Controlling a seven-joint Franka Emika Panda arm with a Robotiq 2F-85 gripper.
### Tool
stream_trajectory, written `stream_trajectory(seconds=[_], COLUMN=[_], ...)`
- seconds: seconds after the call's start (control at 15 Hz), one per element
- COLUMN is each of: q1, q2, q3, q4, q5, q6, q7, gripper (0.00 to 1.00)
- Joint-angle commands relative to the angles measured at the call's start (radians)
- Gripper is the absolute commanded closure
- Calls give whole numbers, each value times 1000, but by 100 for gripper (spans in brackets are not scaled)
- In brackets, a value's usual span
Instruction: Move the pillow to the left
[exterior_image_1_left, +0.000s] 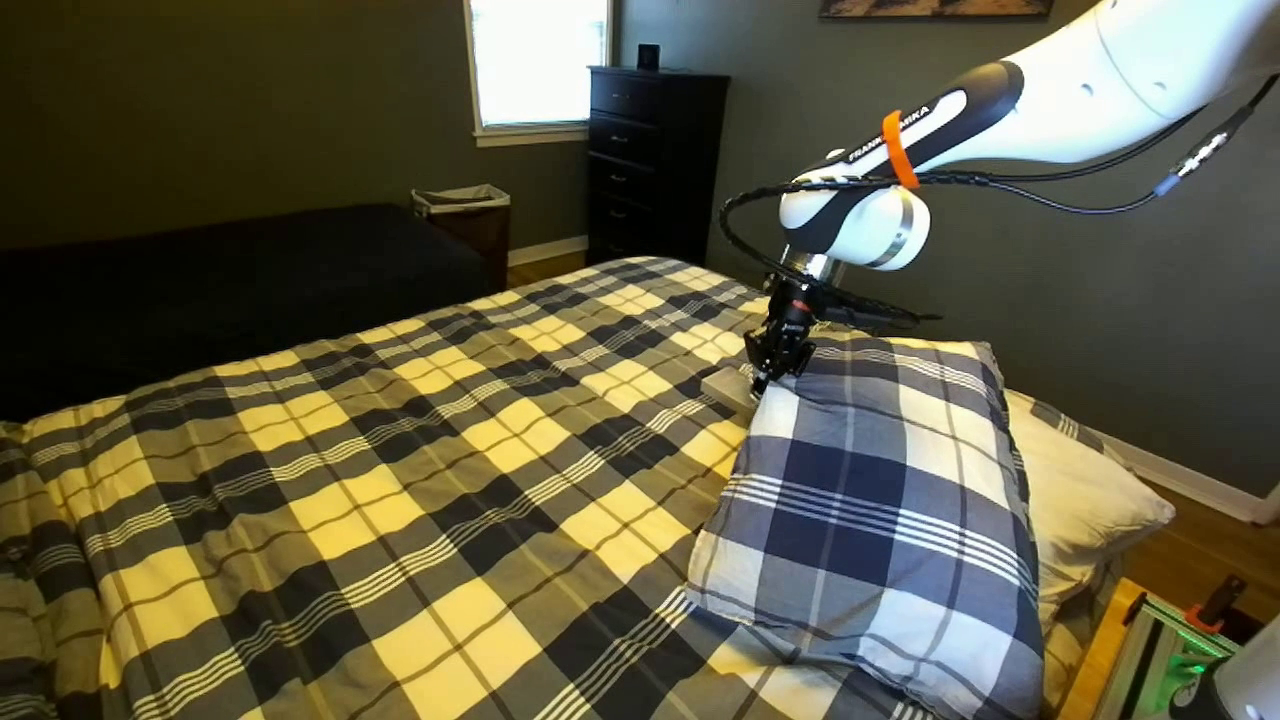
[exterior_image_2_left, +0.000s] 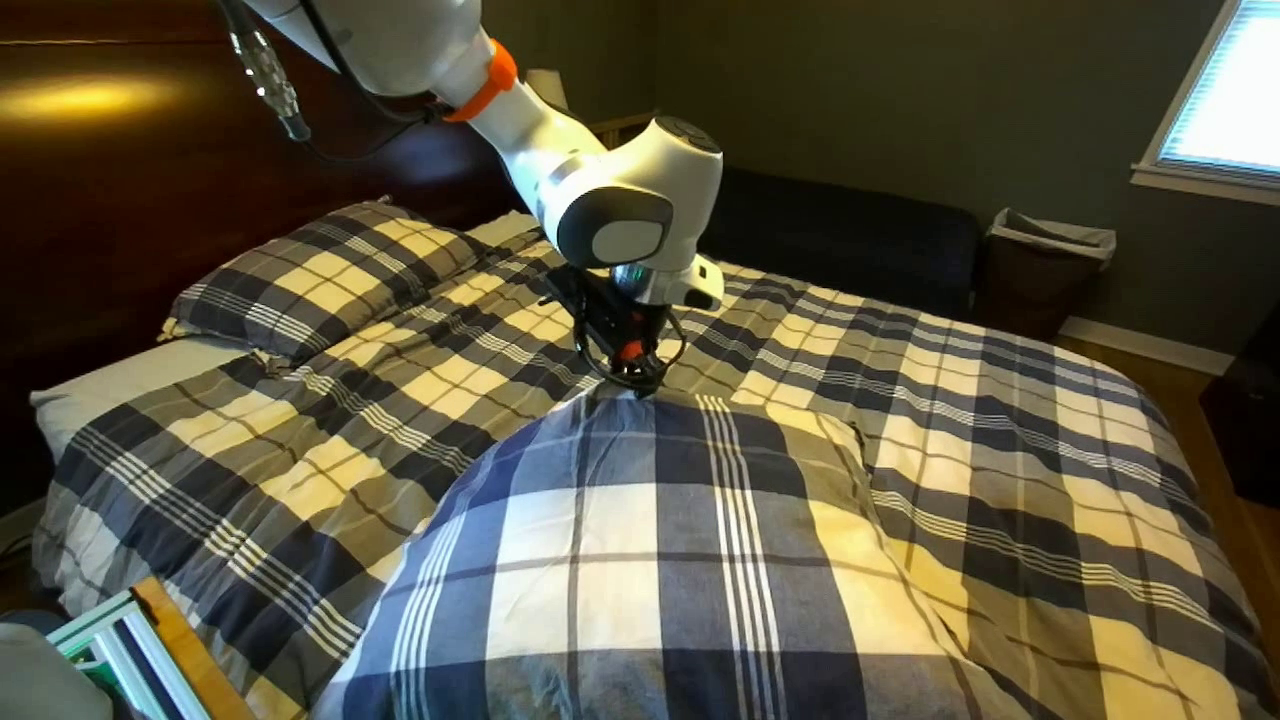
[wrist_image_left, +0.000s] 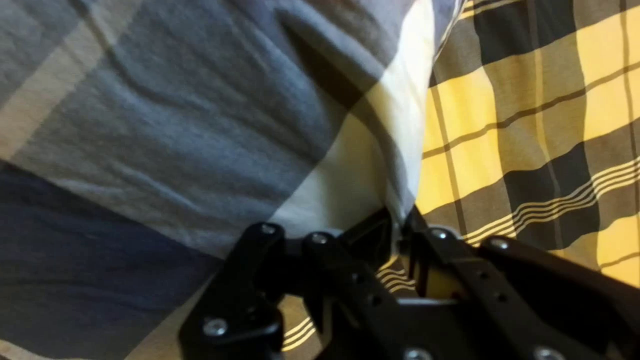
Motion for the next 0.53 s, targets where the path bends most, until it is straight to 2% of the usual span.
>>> stream_trajectory(seconds=[0.0, 0.47], q1=[36, 127], q2=[80, 305], q3=[33, 121], q4=[99, 368], q5=[-13, -114], q6=[-87, -246], q7=[-94, -183], gripper=[99, 99])
